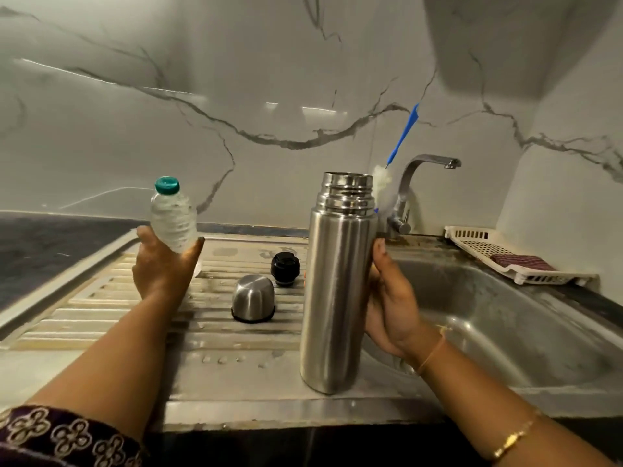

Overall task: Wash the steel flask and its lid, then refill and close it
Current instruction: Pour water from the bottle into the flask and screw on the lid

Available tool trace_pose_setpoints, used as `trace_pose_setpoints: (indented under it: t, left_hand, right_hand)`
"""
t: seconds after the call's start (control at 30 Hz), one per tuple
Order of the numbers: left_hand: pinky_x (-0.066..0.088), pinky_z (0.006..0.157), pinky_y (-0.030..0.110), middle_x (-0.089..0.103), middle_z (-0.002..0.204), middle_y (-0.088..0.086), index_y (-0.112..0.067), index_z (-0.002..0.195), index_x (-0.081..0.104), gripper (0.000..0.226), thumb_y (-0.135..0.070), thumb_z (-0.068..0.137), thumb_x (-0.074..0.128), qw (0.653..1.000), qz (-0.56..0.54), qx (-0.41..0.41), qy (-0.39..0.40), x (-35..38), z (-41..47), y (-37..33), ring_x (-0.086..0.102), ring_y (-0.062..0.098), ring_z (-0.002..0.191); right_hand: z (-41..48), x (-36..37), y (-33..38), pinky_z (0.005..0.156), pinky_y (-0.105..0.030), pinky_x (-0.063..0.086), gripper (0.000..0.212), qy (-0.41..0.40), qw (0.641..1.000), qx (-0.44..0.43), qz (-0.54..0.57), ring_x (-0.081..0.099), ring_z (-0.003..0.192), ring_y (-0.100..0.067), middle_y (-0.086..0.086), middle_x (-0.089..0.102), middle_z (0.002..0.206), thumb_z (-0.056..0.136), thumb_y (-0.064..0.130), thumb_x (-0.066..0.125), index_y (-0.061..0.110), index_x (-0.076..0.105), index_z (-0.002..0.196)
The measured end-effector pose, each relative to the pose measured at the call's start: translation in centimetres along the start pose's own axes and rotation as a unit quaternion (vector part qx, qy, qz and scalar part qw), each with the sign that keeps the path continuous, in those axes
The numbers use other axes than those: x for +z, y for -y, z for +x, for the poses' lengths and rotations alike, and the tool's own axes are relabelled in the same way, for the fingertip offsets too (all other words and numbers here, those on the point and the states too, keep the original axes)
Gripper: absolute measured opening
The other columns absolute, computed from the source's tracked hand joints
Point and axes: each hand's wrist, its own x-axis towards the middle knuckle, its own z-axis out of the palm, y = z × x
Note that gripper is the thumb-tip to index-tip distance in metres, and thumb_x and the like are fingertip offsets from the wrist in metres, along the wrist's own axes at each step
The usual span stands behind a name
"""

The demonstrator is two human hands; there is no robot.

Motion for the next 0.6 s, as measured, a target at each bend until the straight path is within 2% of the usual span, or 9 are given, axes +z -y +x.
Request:
trace_pose_setpoints:
  t: [0.1, 0.27, 0.4, 0.53, 0.6]
  left_hand:
    - [0.045, 0.082, 0.049, 0.056, 0.115, 0.025, -0.002, 0.122, 0.035, 0.071, -0.044, 0.078, 0.072, 0.998, -0.031, -0.043, -0.025, -2.0, -1.9, -0.7, 0.057, 0.044, 0.102]
    - [0.041, 0.078, 0.041, 0.057, 0.114, 0.02, -0.005, 0.121, 0.037, 0.072, -0.051, 0.077, 0.071, 0.99, -0.077, -0.09, -0.081, -6.0, -6.1, -3.2, 0.057, 0.039, 0.102]
    - [0.042, 0.082, 0.042, 0.059, 0.115, 0.018, -0.005, 0.122, 0.043, 0.075, -0.053, 0.074, 0.073, 0.991, -0.07, -0.056, -0.104, -9.3, -10.4, -4.9, 0.057, 0.039, 0.104]
    - [0.043, 0.08, 0.04, 0.061, 0.113, 0.017, -0.004, 0.122, 0.045, 0.076, -0.052, 0.071, 0.075, 0.994, -0.029, -0.007, -0.103, -11.5, -13.3, -6.0, 0.059, 0.039, 0.102]
    - [0.042, 0.077, 0.037, 0.061, 0.113, 0.016, -0.004, 0.122, 0.046, 0.074, -0.05, 0.071, 0.075, 0.994, -0.022, 0.014, -0.105, -12.4, -14.4, -6.8, 0.059, 0.038, 0.101]
  right_hand:
    - [-0.1, 0.0, 0.1, 0.089, -0.035, 0.054, 0.058, 0.005, 1.0, 0.0, -0.026, 0.066, 0.1, -0.017, -0.004, 0.071, 0.103, 0.058, 0.064, 0.077, 0.026, 0.075, 0.101]
    - [-0.4, -0.2, 0.0, 0.096, -0.039, 0.05, 0.062, 0.015, 0.998, 0.001, -0.054, 0.064, 0.106, -0.018, -0.004, 0.07, 0.108, 0.056, 0.07, 0.074, 0.029, 0.073, 0.103]
    - [-0.9, 0.0, 0.3, 0.107, -0.049, 0.039, 0.088, -0.011, 0.995, 0.015, -0.095, 0.056, 0.12, -0.025, -0.011, 0.062, 0.124, 0.059, 0.075, 0.068, 0.017, 0.059, 0.124]
    - [-2.0, -0.1, 1.0, 0.108, -0.047, 0.035, 0.084, -0.006, 0.989, 0.028, -0.145, 0.048, 0.128, -0.02, -0.002, 0.057, 0.131, 0.067, 0.079, 0.056, 0.025, 0.049, 0.132]
    - [-2.9, -0.2, 2.0, 0.109, -0.042, 0.03, 0.097, -0.028, 0.988, 0.025, -0.152, 0.036, 0.136, -0.016, 0.003, 0.043, 0.144, 0.061, 0.083, 0.053, 0.031, 0.034, 0.142]
